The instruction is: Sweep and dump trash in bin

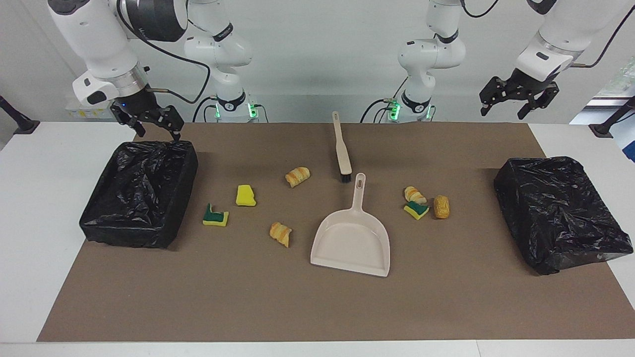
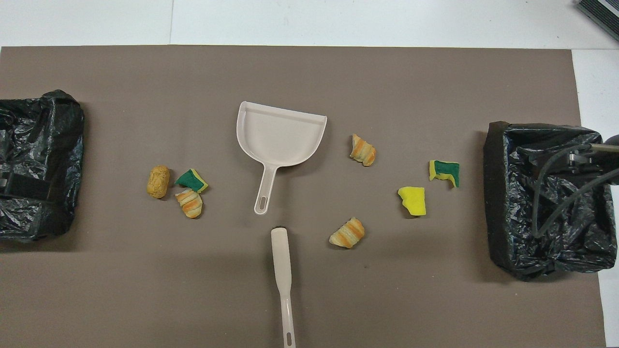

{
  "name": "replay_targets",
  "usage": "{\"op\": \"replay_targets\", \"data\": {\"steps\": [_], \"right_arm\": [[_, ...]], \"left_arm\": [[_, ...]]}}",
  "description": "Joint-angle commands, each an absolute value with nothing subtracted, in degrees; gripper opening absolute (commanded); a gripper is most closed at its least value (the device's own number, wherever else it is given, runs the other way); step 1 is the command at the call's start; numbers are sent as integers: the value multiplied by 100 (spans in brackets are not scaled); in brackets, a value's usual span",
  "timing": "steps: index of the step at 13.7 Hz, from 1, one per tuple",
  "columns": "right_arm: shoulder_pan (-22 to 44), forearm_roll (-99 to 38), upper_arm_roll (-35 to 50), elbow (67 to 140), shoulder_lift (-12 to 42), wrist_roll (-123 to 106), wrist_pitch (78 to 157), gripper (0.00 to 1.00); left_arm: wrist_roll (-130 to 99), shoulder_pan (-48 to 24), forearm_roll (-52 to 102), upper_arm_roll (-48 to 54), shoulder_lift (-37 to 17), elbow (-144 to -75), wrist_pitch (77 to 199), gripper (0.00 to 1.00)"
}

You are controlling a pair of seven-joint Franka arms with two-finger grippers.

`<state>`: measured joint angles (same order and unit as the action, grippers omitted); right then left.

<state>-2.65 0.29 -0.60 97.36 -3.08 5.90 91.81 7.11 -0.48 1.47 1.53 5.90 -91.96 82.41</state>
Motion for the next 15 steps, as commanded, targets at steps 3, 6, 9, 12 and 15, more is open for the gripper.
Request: {"op": "replay_targets", "data": {"steps": [3,6,9,12,15], "right_arm": [[-264,-9,-79,9694,-343,615,9079,100],[-316,17,-88,9764,-352,414,9158,100],[-325,-35,-88,9852,-386,510,9203,100],[-325,0,-88,9976,-483,431,9263,100],[-264,-201,-88,9775,-300,387,9203,100]], "left_arm": [[721,-35,167,149,712,-9308,8235,100],[721,-35,167,149,712,-9316,8227,100],[738,-35,167,149,712,-9308,8200,100],[747,-96,167,158,721,-9334,8209,100],[729,-114,167,176,729,-9343,8209,100]]}}
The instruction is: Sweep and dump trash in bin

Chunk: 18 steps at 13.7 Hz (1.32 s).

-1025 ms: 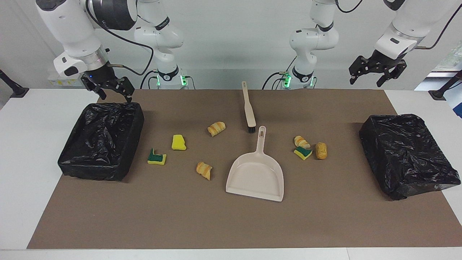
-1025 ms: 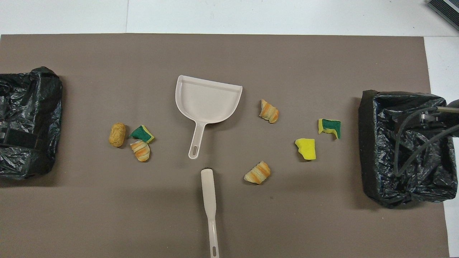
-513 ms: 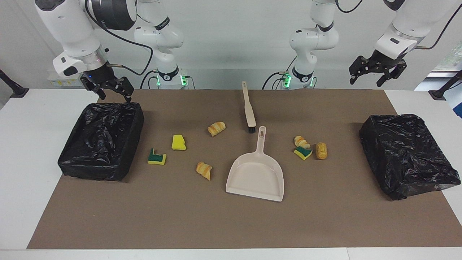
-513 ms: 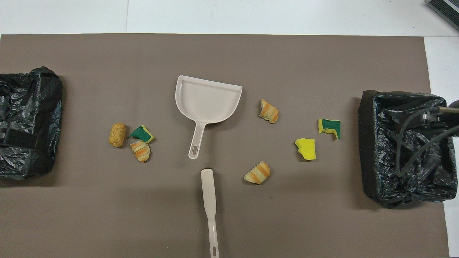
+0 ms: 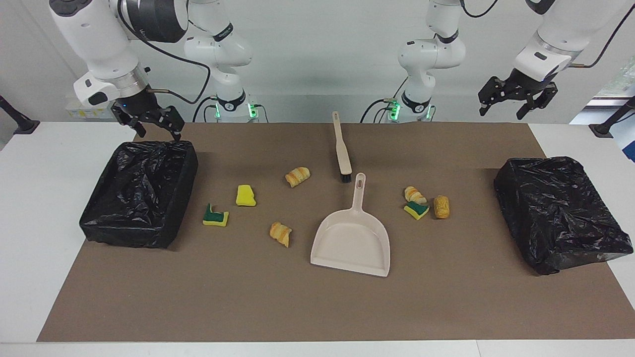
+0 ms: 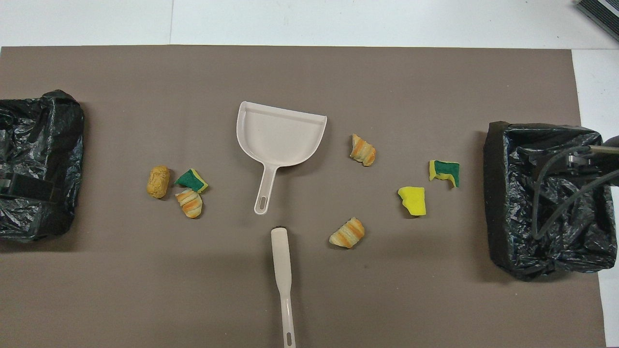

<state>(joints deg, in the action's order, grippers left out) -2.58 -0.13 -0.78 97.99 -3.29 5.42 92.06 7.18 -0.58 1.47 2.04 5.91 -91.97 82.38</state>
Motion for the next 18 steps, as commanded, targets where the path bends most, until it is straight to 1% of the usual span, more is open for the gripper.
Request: {"op": "replay_targets", "data": {"steps": [1,3,5,7,9,11,13,15,16,18], "right_arm": [[-264,-280,-88,9747,-212,361,9211,100],[-246,-272,-70,9625,-71,360,9167,100],[-263,-334,34,9091,393,360,8887,100],[-281,-535,236,8380,981,360,8536,100],[-238,-694,325,7912,1466,387,8385,100],[86,-642,439,7849,1704,526,8551,100],[411,-694,457,7849,1941,1087,8858,100],[981,-694,457,7866,2135,1754,9262,100],[1106,-703,466,7858,2240,2115,9359,100],[1606,-694,457,7866,2451,2722,9693,100]], "left_arm": [[738,-123,184,184,738,-9360,8209,100],[695,-167,211,228,799,-9491,8174,100],[694,-421,289,229,1097,-9912,8191,100],[546,-728,587,220,1580,-10683,8340,100],[134,-1062,677,220,2028,-11414,8630,100],[-201,-1430,782,229,2144,-11785,8753,100],[-552,-1949,809,228,2153,-12162,9191,100],[-1026,-2493,896,229,2153,-12653,9762,100],[-1211,-2722,914,229,2162,-12848,9973,100],[-1545,-3022,1167,229,2127,-13234,10351,100]]}}
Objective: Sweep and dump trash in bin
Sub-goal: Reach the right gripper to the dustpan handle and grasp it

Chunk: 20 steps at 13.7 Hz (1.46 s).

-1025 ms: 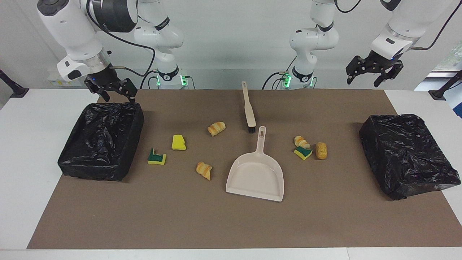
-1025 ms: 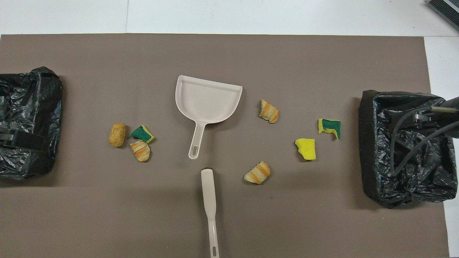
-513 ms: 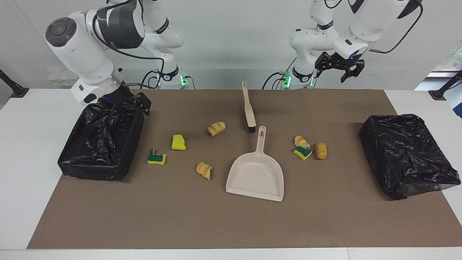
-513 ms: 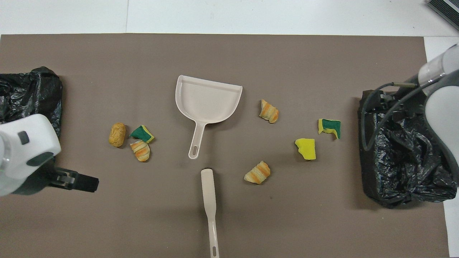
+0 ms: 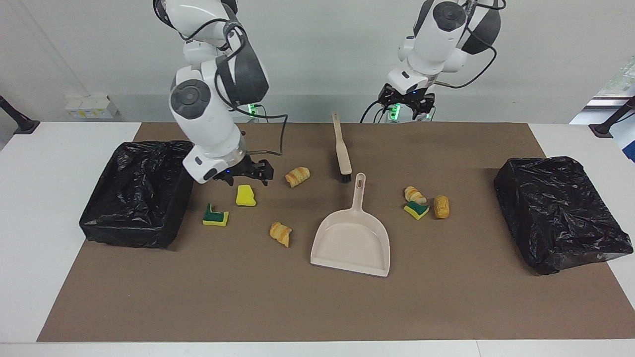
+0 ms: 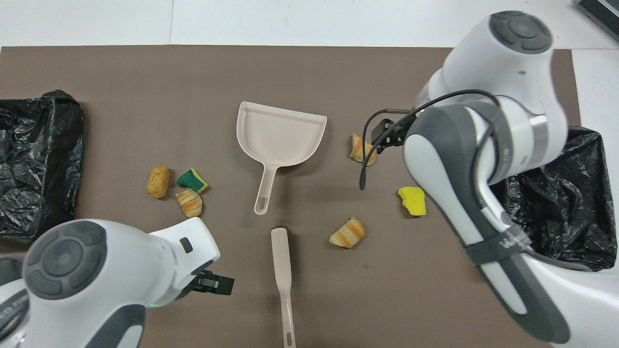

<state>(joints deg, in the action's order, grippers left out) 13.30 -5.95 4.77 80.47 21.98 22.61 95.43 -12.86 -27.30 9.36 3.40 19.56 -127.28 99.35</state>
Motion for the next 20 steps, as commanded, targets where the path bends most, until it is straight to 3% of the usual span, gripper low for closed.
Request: {"op": "replay_targets", "data": {"steps": [1,7,16,19,20], "right_arm": [[1713,-703,466,7858,2565,3116,9825,100],[2750,-694,501,7472,3365,4903,10459,100],[2926,-1178,703,7479,3489,4975,10714,100],[2953,-1318,712,7759,3454,4983,11064,100],[3110,-1257,712,7761,3541,4983,11083,100]], "left_arm": [[-1721,-3206,1308,229,2153,-13515,10693,100],[-3083,-4745,1389,229,1662,-14475,12926,100],[-3261,-5229,1529,229,1160,-14590,13694,100],[-3261,-5221,1529,220,1143,-14599,13632,57],[-3261,-5221,1547,220,1021,-14599,13649,57]]}}
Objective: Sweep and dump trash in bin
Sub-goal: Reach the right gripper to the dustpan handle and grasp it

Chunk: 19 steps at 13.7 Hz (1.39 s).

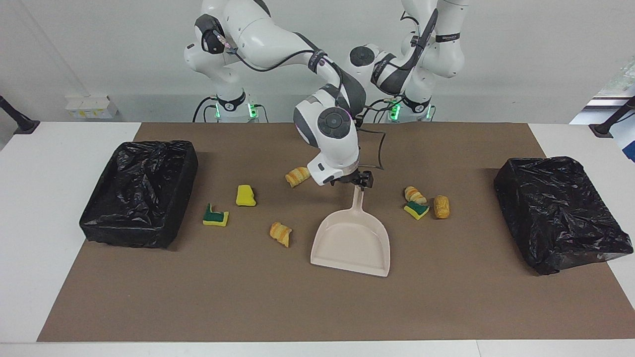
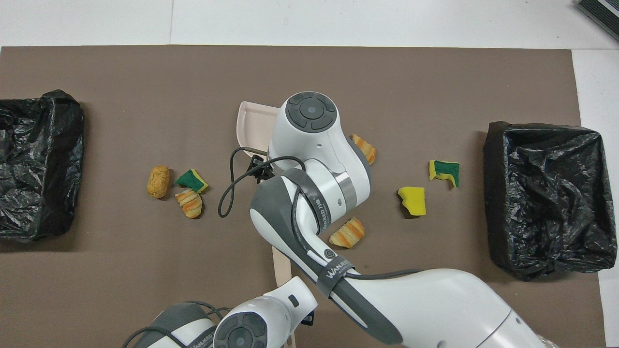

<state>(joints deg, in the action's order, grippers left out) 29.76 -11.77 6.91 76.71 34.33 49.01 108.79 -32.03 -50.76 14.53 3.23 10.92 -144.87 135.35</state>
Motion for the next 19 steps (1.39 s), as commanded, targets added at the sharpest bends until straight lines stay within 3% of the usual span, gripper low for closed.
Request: {"op": "replay_targets", "data": {"steps": [1,3,9,11,13,14,16,19], "right_arm": [[3172,-1213,712,7761,3699,4983,11109,100],[3182,-1222,712,7726,3805,4940,11171,100],[3208,-1266,712,7708,3814,4922,11083,96],[3199,-1239,712,7691,3832,4922,11109,74],[3199,-1213,712,7620,3885,4922,11109,59],[3199,-1213,712,7577,3893,4922,11101,58],[3164,-1204,703,7550,3902,4887,11118,47],[3129,-1204,686,7541,3902,4799,11127,46]], "left_arm": [[-3269,-5221,1564,220,1011,-14590,13676,44],[-3270,-5229,1635,220,1002,-14581,13658,27],[-3270,-5229,1643,220,1028,-14581,13579,13],[-3270,-5238,1635,220,1124,-14590,13300,3],[-3252,-5238,1635,220,1318,-14599,12974,0],[-3261,-5230,1643,220,1371,-14599,12842,0],[-3252,-5195,1635,211,1511,-14599,12640,0],[-3138,-4950,1626,185,1880,-14599,12034,0]]}}
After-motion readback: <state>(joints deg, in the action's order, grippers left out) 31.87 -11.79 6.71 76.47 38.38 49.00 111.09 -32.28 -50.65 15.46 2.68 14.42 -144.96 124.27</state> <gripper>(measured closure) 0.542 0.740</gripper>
